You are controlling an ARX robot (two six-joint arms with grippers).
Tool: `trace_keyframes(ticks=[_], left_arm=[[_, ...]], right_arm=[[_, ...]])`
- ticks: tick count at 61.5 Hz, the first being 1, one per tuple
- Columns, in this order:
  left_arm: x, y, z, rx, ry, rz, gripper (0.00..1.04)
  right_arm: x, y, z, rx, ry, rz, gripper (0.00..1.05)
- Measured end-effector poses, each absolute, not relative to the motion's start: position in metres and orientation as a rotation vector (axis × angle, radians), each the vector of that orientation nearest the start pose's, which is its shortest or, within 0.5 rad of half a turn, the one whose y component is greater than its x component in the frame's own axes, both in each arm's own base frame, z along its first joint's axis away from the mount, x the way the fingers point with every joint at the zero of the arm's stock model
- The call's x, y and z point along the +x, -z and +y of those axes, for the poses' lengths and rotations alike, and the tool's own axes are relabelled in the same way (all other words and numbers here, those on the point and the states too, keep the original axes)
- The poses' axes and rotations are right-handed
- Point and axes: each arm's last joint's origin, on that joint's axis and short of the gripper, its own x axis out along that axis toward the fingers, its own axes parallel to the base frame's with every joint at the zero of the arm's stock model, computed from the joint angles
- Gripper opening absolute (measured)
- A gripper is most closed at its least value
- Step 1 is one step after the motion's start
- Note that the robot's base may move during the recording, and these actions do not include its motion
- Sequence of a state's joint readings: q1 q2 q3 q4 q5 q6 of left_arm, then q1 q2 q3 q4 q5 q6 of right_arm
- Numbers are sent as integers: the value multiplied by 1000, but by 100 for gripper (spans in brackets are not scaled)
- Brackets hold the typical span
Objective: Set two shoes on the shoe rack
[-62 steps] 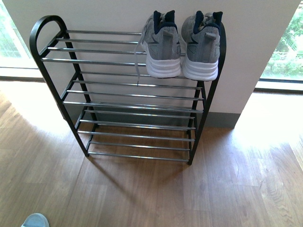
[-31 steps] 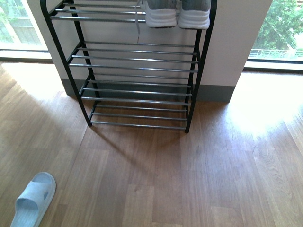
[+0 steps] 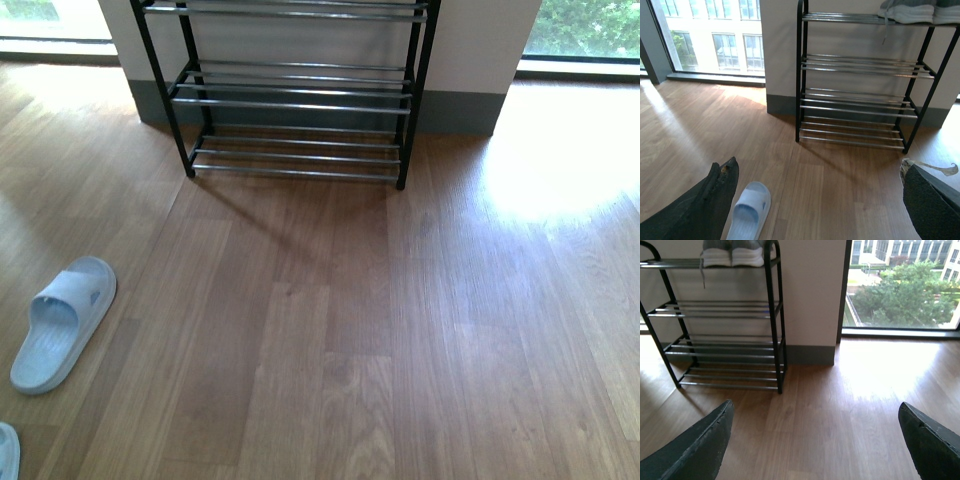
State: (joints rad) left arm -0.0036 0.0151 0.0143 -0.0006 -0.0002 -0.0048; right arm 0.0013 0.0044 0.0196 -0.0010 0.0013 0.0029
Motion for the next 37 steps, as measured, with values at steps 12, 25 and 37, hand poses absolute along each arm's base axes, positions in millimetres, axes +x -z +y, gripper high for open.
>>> trace_keyframes(ticks=[12,25,37], left_arm=[[98,-167,0,-5,4,1,95],[98,-167,0,-4,4,1,95],[98,-167,0,-4,4,1,95]], right_arm=[[97,-170,0,3,1,-14,96],[97,-170,0,3,1,-14,96],[97,-170,0,3,2,-14,96]])
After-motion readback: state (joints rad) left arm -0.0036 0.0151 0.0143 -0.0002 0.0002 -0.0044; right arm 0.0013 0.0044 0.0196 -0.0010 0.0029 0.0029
